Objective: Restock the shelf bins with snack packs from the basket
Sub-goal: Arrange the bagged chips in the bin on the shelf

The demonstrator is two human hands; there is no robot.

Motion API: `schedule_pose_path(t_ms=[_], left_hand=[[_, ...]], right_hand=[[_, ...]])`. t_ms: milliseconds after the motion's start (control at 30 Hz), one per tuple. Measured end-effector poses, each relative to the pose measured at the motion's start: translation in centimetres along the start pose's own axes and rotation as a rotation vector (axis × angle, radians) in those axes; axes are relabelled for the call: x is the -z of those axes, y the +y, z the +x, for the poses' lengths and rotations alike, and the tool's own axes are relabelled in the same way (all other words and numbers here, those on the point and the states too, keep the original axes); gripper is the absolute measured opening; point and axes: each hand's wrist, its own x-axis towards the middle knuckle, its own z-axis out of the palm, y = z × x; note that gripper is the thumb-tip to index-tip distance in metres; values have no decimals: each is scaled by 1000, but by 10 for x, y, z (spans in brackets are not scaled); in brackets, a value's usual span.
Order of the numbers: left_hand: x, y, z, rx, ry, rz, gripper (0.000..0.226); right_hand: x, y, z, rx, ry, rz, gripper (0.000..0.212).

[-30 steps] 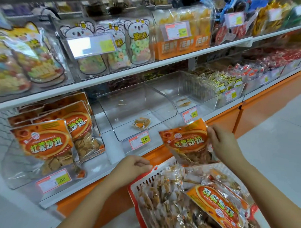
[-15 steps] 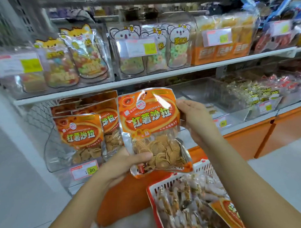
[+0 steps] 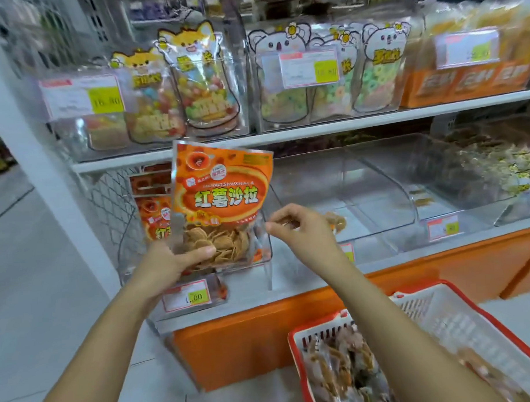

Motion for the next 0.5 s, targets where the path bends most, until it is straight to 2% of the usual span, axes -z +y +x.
schedule_pose_path(t_ms=[100, 200, 300, 433, 467, 500], left_hand=[[-11, -5, 8, 62, -53, 23, 28], [-12, -10, 16, 142, -69, 139, 26], [-8, -15, 22, 174, -86, 292, 37], [1, -24, 29, 202, -108, 590, 92], [5, -29, 33, 198, -129, 617, 99], [6, -30, 35, 205, -148, 643, 95]], right_hand=[[-10, -2, -4, 87, -60, -110, 9], [-20, -2, -3, 104, -188, -269, 16], [-36, -3, -3, 87, -323, -467, 25], [-58, -11, 0, 127, -398, -593, 20], [-62, -12, 4, 105, -438, -618, 17], [-64, -15, 9, 75, -497, -626, 17]])
